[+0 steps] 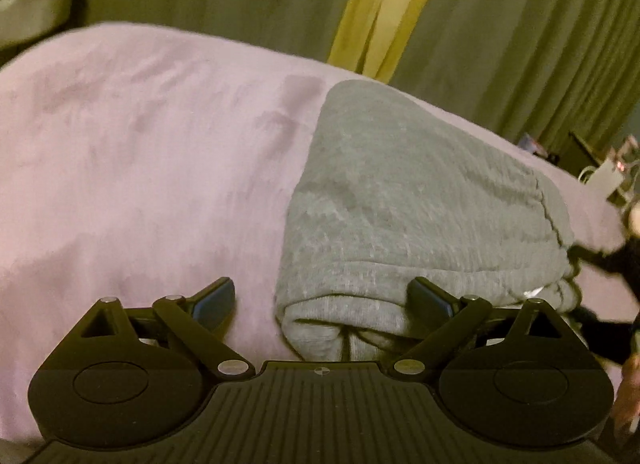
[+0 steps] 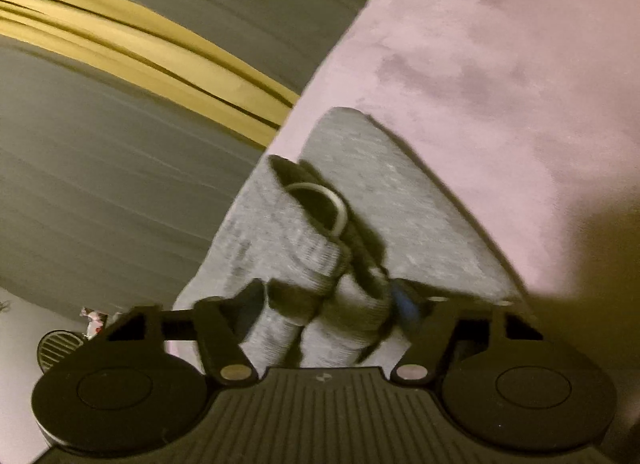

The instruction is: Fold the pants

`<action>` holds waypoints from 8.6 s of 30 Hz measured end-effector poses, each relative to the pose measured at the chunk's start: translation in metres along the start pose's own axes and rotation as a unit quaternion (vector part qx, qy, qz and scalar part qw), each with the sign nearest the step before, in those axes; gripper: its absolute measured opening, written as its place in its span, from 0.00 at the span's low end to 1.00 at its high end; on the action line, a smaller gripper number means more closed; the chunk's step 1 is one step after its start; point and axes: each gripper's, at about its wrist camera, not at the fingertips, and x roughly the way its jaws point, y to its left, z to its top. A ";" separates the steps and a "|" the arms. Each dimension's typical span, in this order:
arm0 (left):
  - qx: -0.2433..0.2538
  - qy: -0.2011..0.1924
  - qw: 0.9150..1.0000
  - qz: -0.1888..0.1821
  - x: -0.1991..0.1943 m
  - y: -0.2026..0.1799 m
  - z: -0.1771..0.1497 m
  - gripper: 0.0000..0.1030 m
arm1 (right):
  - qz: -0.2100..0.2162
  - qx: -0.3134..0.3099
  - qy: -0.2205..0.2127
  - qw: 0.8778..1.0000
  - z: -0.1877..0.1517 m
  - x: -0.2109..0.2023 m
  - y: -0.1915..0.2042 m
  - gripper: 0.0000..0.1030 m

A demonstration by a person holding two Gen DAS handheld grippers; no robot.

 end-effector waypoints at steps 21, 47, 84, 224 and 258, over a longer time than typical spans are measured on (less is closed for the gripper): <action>-0.015 0.063 0.997 -0.029 0.011 0.005 -0.005 0.95 | 0.012 0.005 0.021 1.000 -0.001 0.034 0.007 0.44; -0.076 0.067 0.995 0.020 -0.017 0.028 0.004 0.96 | -0.069 -0.028 -0.010 0.997 0.017 -0.028 0.008 0.61; 0.083 0.042 0.994 0.053 0.042 -0.033 0.006 1.00 | -0.140 -0.523 -0.018 0.841 -0.083 0.019 0.078 0.96; 0.155 0.161 0.965 -0.136 0.095 -0.088 0.090 0.36 | 0.006 -0.223 0.112 0.968 0.009 0.047 0.059 0.57; 0.174 0.109 0.977 -0.054 0.149 -0.159 0.144 0.36 | -0.038 -0.276 0.037 0.960 0.075 0.096 0.118 0.56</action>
